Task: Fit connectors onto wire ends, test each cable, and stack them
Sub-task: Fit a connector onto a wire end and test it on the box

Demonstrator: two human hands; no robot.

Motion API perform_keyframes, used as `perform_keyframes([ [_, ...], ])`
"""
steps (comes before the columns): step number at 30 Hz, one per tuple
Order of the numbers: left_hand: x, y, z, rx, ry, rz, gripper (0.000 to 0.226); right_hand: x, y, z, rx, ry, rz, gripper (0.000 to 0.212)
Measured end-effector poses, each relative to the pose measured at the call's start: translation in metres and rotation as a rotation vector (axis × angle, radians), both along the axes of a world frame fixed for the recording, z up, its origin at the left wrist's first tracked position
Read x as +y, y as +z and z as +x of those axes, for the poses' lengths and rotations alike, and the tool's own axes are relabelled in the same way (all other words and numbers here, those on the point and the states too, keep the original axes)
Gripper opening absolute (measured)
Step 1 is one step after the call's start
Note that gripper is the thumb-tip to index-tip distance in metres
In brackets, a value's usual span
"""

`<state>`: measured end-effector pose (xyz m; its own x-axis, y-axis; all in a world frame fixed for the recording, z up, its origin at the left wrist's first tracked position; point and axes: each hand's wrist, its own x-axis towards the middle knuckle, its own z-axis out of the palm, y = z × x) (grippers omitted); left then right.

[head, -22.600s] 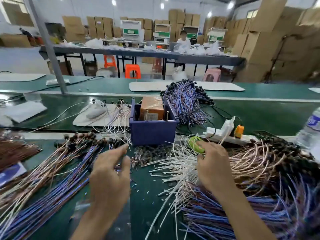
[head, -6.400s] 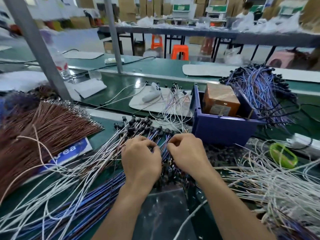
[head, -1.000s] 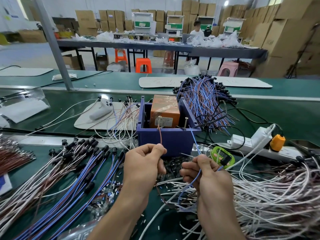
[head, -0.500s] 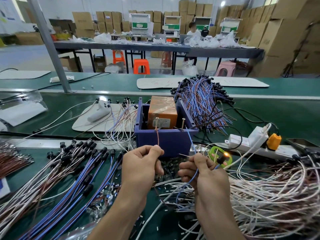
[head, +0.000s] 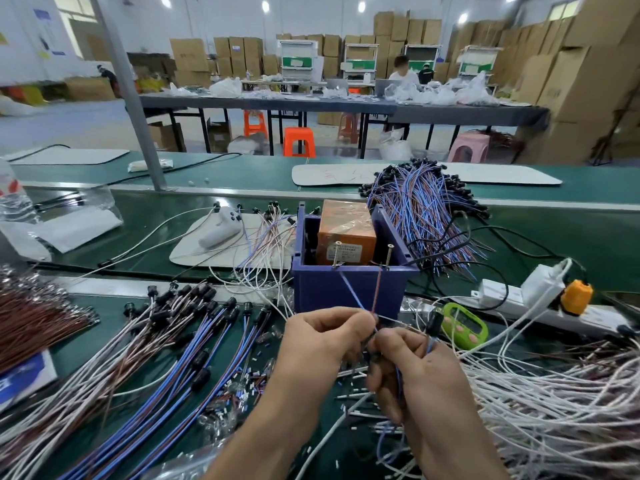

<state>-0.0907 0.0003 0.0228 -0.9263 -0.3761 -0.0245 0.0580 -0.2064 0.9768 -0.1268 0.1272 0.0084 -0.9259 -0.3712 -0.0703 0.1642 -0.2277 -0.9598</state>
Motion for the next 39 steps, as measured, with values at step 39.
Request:
perform_keyframes([
  [39, 0.092, 0.028, 0.036, -0.243, -0.394, -0.641, 0.018, 0.235, 0.051, 0.044, 0.094, -0.359, 0.486, 0.025],
])
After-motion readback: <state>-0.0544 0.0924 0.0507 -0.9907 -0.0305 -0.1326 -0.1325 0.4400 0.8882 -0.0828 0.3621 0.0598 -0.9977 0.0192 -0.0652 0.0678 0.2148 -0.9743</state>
